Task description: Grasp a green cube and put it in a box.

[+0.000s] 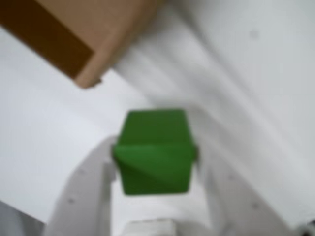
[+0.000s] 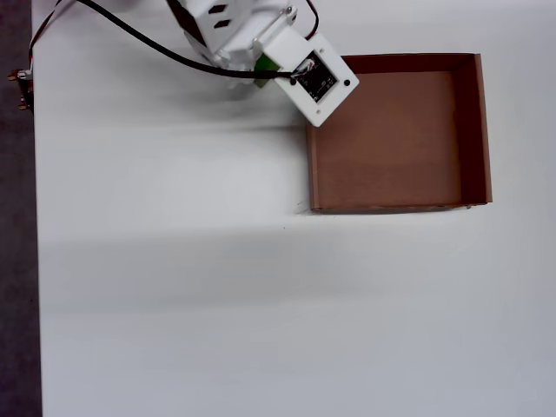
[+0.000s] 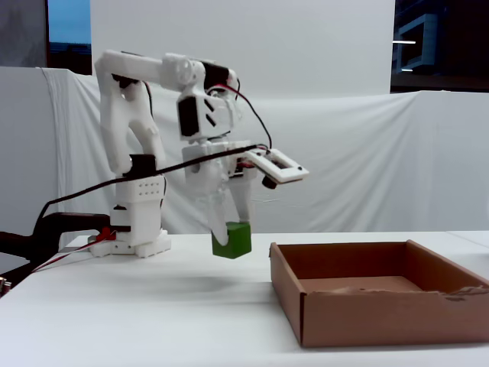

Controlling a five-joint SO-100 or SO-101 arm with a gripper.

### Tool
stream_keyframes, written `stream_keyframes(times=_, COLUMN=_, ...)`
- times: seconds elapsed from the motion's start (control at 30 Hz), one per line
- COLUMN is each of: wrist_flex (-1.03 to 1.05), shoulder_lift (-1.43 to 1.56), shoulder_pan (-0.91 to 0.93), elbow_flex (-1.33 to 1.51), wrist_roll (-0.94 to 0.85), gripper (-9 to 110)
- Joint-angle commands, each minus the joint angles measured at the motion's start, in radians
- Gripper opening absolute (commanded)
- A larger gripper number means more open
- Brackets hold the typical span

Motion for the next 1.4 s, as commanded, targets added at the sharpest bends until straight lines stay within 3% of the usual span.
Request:
stream_keyframes(times=0.0, wrist_flex=0.046, shoulder_lift=0.046, shoulder_pan=-0.017, elbow_flex=-0.114, wrist_roll=-0.020, gripper=13)
stream_keyframes(times=1.37, wrist_flex=0.140, shoulder_lift=-0.420, shoulder_pan=-0.101, elbow_flex=-0.699, wrist_roll=-0.028, gripper=14)
